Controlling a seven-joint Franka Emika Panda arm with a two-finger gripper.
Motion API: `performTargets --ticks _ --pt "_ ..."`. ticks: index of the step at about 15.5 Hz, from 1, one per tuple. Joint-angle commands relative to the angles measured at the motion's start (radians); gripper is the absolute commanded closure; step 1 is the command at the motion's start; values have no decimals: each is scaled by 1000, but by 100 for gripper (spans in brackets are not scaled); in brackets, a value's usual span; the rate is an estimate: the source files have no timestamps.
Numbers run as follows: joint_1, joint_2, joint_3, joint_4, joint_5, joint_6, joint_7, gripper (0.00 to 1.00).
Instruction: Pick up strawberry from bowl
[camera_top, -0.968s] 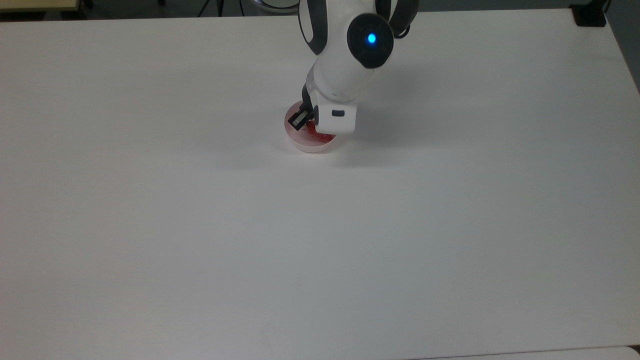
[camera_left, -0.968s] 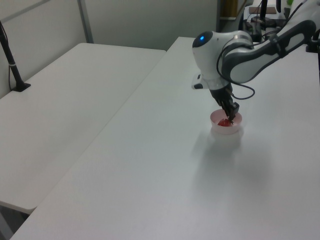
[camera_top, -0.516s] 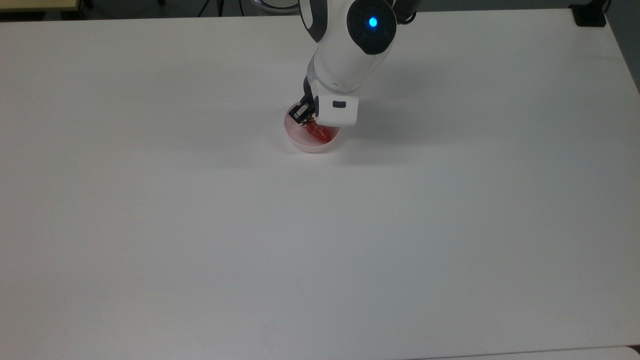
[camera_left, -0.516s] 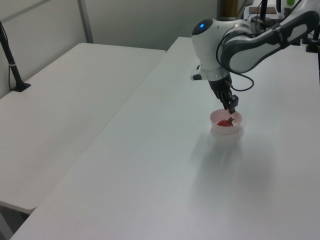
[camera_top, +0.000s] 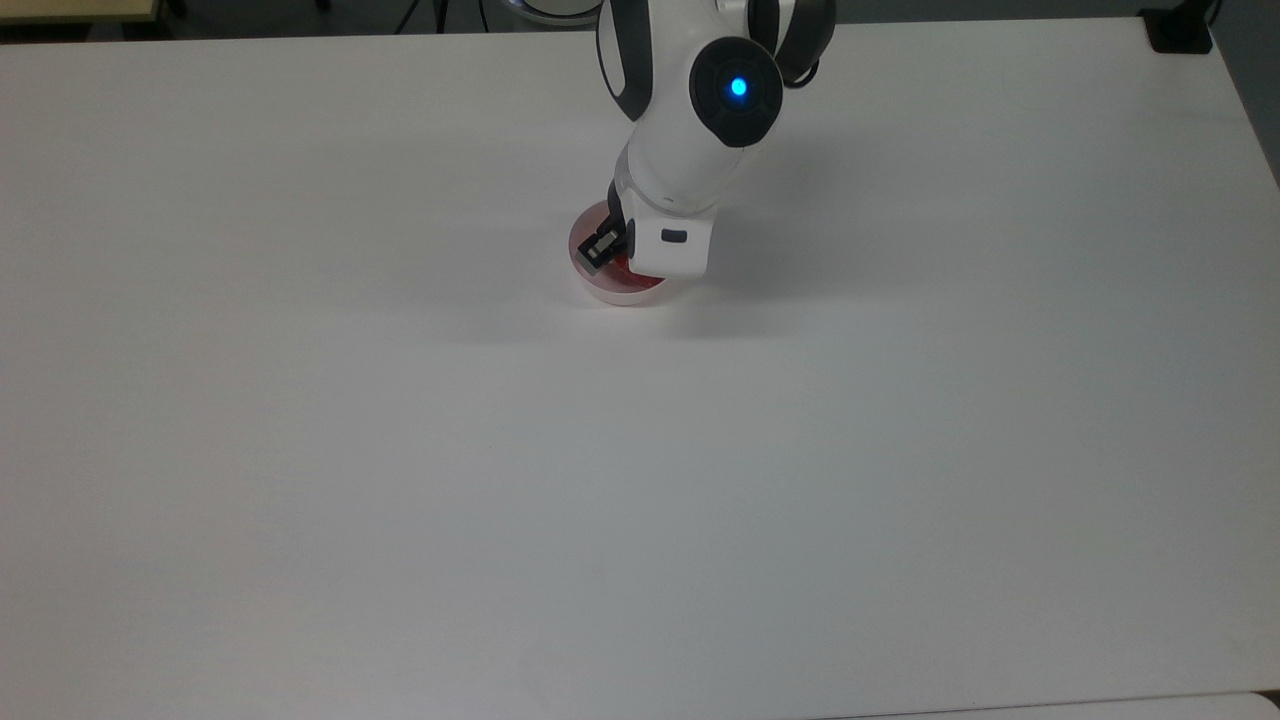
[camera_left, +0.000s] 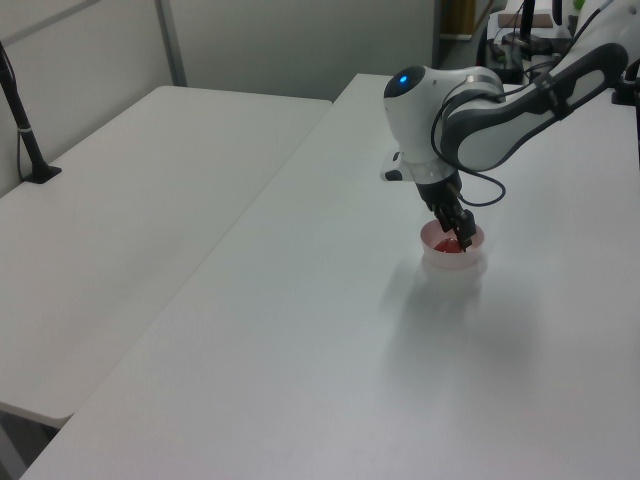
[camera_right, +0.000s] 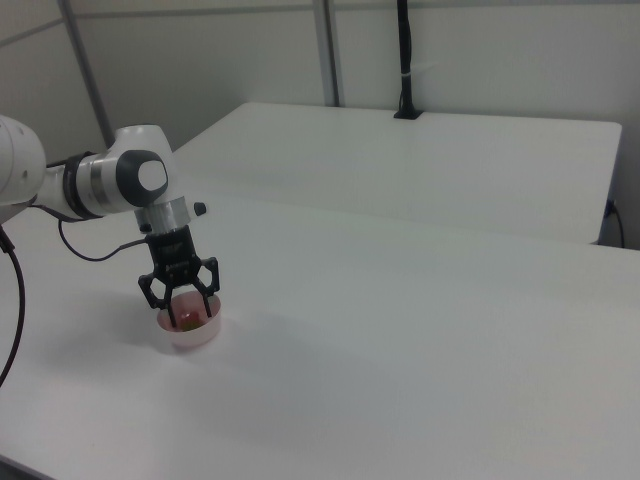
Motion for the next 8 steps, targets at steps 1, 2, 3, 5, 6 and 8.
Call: performTargets --ticks 1,2,3,5,6,8 --pt "8 -11 -1 -26 9 31 38 36" --pt "8 -5 -1 -26 10 46 58 36" --pt "10 -2 -1 -29 10 78 72 36" --pt "10 -2 -1 -43 9 106 89 44" --pt "11 -2 -1 -43 9 106 89 50" --pt "13 -2 -1 -43 9 104 87 58"
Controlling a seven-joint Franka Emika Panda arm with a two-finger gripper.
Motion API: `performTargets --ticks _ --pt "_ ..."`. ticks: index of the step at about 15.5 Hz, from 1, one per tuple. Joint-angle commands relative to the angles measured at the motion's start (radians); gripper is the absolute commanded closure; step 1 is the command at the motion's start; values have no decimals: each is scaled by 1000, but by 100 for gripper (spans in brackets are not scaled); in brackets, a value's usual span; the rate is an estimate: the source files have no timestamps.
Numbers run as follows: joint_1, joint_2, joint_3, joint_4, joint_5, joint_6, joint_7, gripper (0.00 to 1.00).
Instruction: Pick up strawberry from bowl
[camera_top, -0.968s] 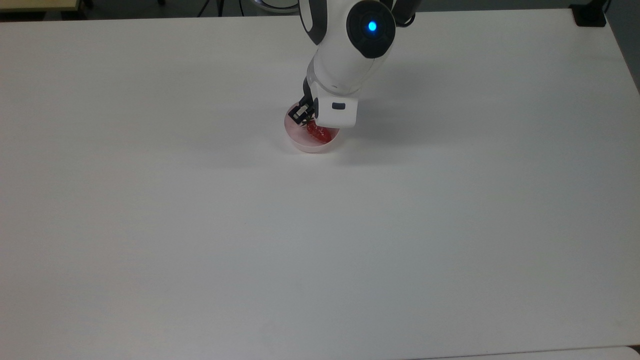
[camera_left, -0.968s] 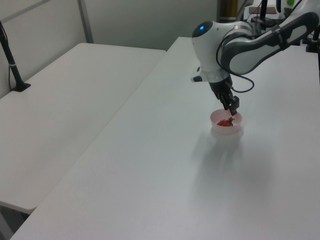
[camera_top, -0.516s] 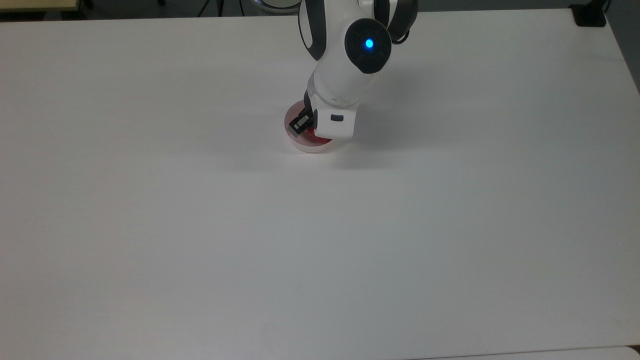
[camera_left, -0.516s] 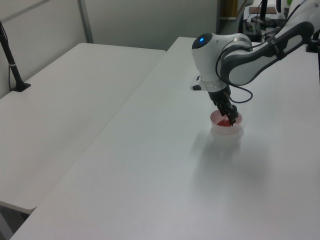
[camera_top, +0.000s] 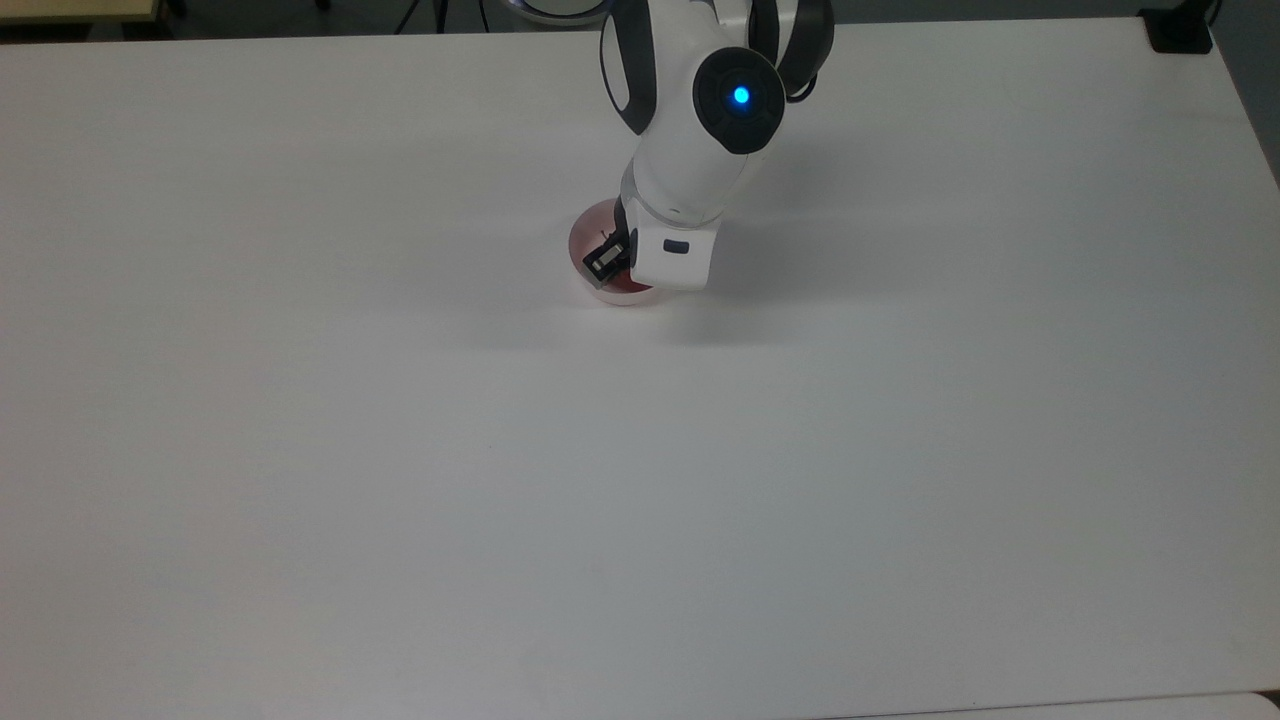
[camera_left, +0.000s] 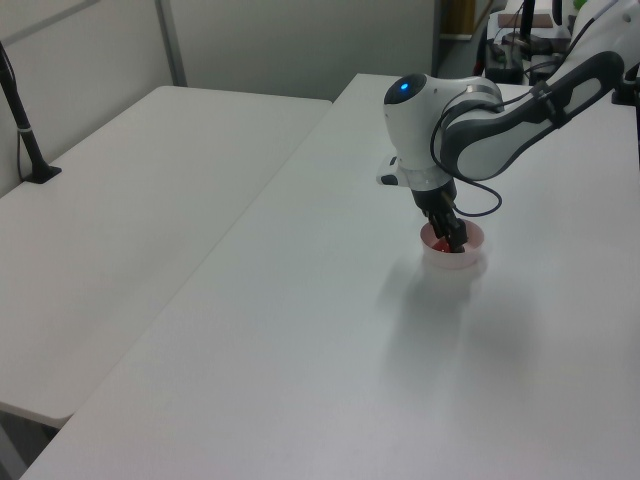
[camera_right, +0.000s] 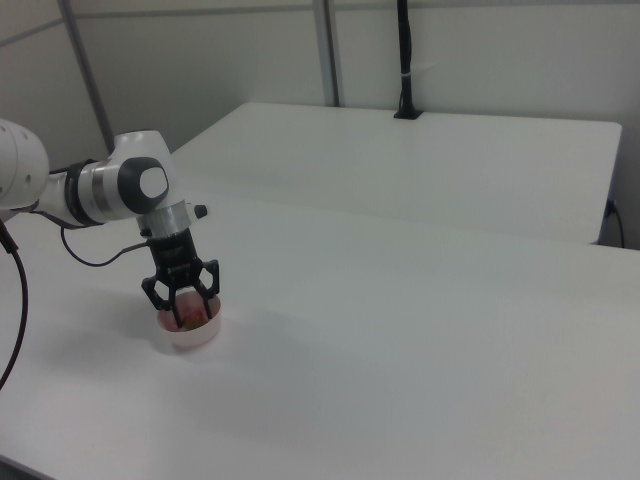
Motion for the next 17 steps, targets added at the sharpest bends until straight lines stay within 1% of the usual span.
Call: performTargets --ticks 1,2,3,7,10,12,13,15,17 --pt "12 -18 -4 -31 9 27 23 61" --pt "12 -18 -4 -32 9 25 21 64" --pt "12 -20 -4 -32 9 24 21 66" --pt "12 -39 -4 -24 10 -5 20 68" --pt "8 -85 -2 5 19 -63 15 68" --pt "-2 -108 -4 70 73 -135 -5 68" --pt "-3 -116 -13 103 94 -165 -28 68" --pt "-28 -122 -34 143 102 -183 -49 68" --pt "-44 -110 -81 173 102 -145 -54 68"
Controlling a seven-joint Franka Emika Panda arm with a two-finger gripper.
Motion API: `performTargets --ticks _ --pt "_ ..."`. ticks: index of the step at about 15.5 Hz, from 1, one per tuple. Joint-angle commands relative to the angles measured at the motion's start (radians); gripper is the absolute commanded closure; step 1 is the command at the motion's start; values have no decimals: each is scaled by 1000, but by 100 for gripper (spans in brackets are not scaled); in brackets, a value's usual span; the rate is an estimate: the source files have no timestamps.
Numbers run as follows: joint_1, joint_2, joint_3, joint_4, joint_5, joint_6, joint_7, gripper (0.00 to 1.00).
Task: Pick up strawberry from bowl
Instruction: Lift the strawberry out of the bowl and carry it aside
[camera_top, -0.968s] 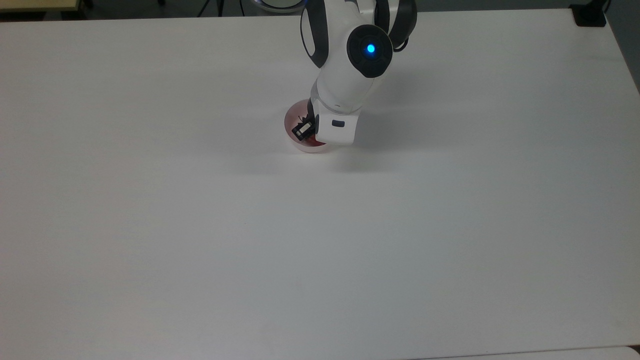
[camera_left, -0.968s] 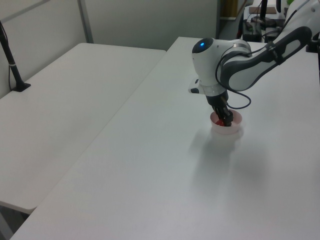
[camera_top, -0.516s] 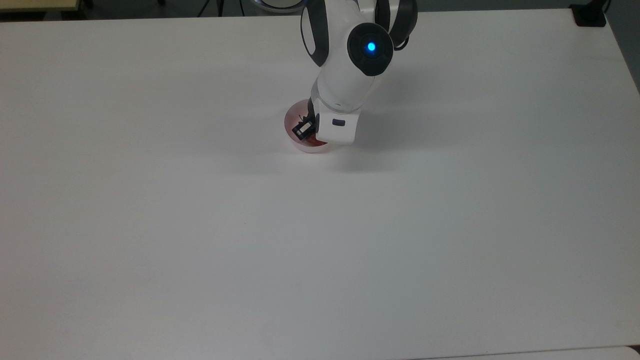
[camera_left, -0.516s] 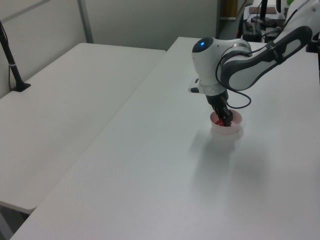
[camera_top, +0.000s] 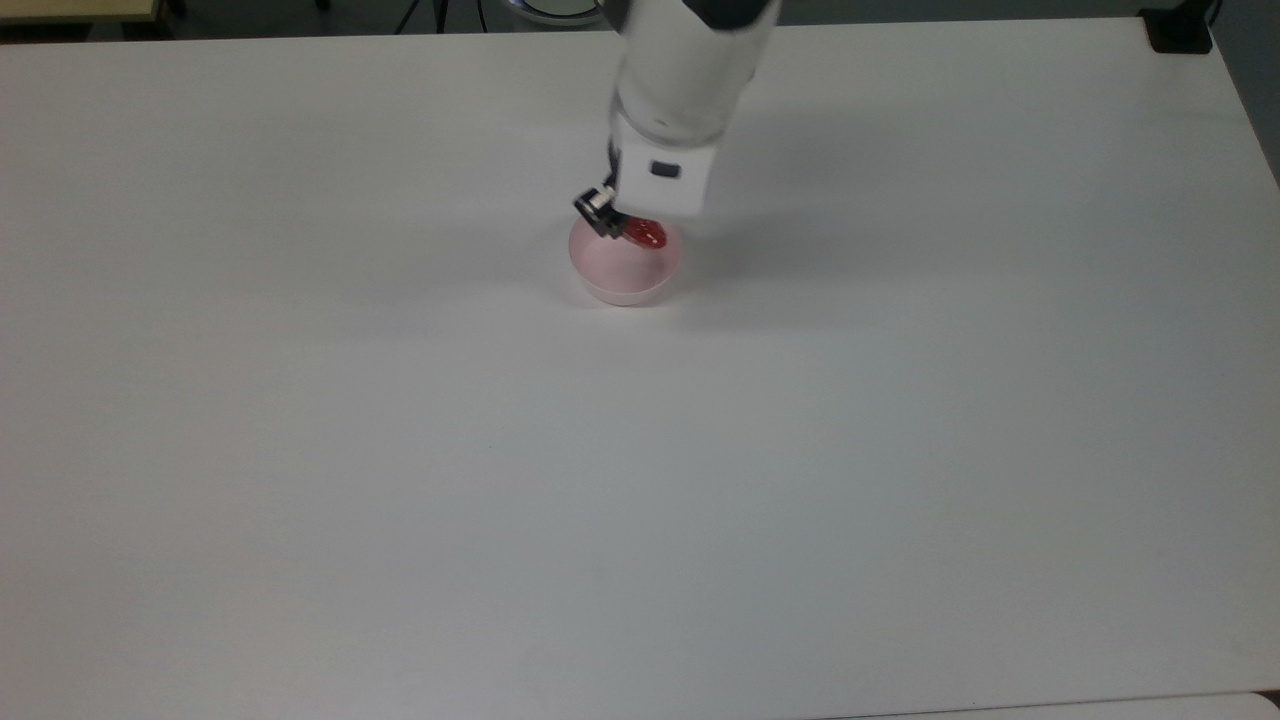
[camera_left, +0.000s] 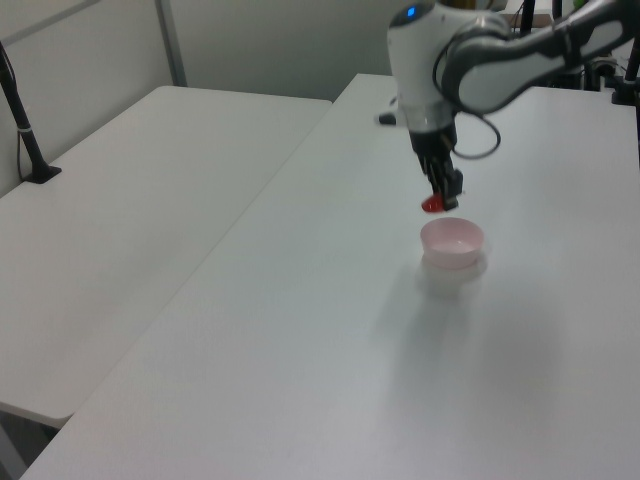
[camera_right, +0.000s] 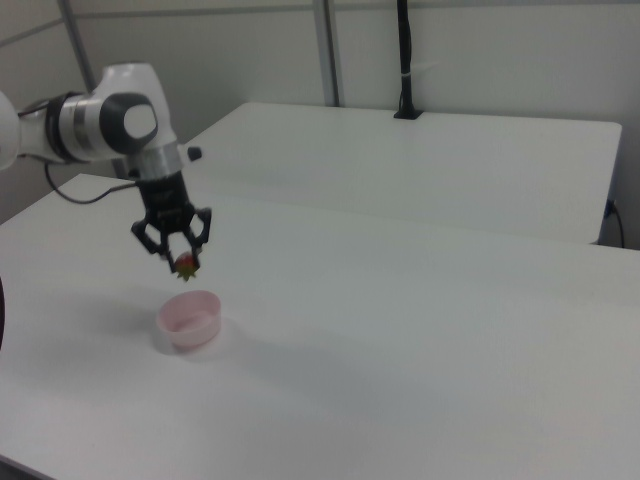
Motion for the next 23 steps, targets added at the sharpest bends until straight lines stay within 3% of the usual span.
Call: performTargets --ticks 1,4,8,12,13,14,15,16,18,20,23 --pt "-37 14 -92 52 26 69 -43 68" --pt "-89 68 -172 51 26 225 -43 68" --pt "-238 200 -177 51 29 407 -34 67" --pt "-313 295 -177 51 67 553 -29 65" --pt "-322 298 -177 51 69 553 -29 60" --pt "-324 298 -177 51 72 553 -26 40" --pt "-324 294 -177 51 75 550 -26 10" --pt "-321 287 -177 48 78 547 -23 0" --pt "-313 260 -177 48 81 539 47 0" --pt "-289 179 -174 43 75 498 204 0" --pt "-274 32 -128 43 66 249 321 0"
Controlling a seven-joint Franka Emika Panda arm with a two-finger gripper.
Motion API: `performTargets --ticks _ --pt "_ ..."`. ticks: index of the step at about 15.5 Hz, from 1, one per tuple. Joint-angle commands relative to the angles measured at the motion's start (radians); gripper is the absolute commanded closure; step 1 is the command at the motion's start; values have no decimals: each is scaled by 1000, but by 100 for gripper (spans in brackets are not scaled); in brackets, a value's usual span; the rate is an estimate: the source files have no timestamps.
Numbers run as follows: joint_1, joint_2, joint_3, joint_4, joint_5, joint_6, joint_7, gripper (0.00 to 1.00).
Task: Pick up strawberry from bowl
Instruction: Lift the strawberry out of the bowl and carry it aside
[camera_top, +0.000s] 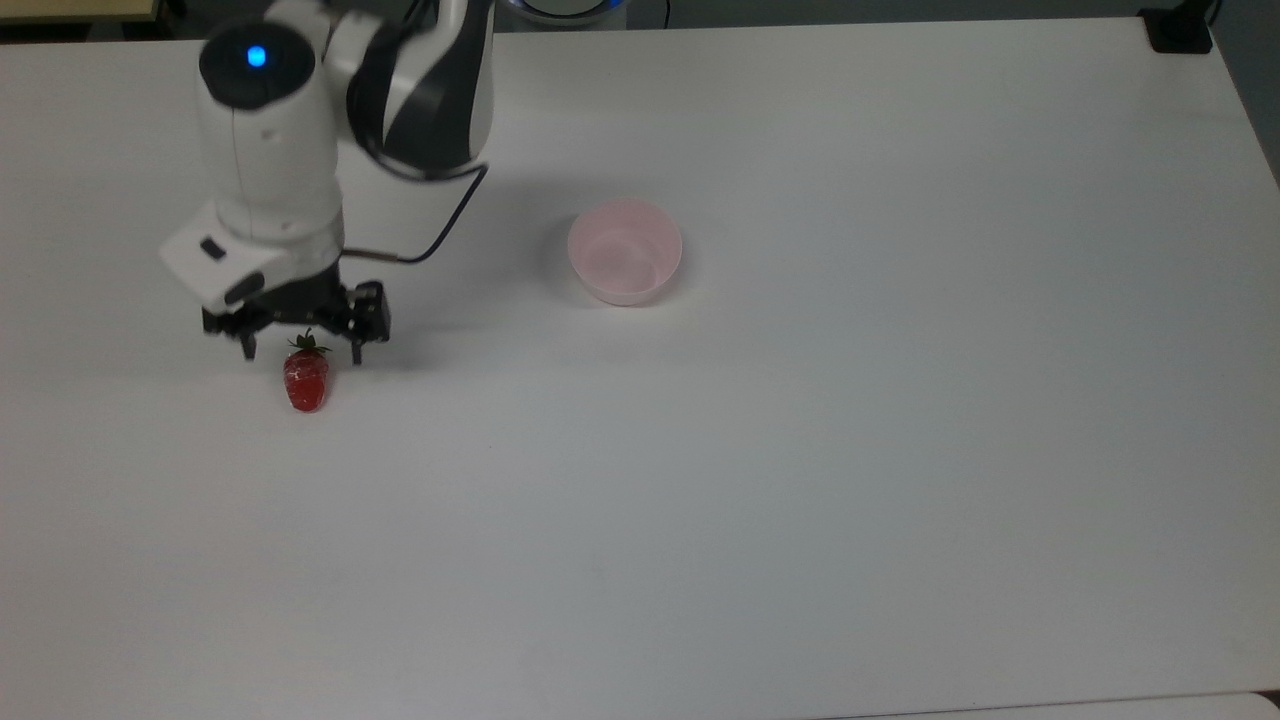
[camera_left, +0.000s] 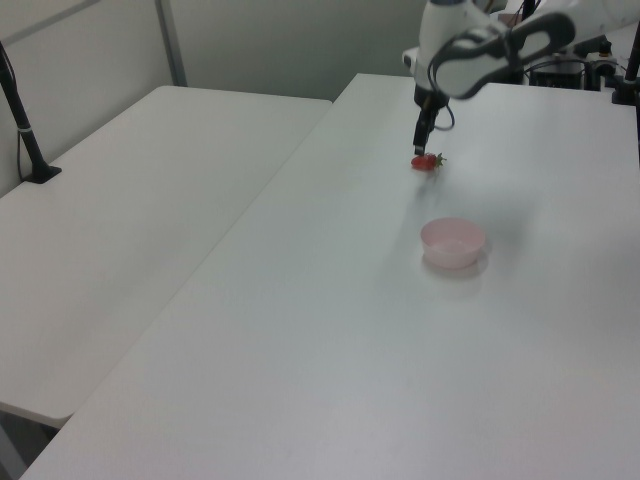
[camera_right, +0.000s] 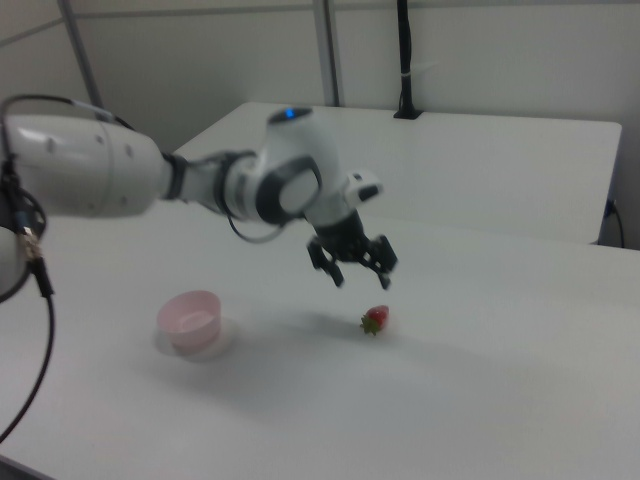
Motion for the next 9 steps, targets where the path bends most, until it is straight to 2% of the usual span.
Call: performTargets --ticks 1,3,5,7,9 --pt "34 -227 65 -36 1 -303 146 0" --pt "69 -314 97 -37 -1 -452 218 0" --pt "94 -391 131 -39 -1 -584 223 0" --pt "95 -405 168 -39 -2 -629 233 0" --pt "94 -408 178 -39 -1 -622 246 0"
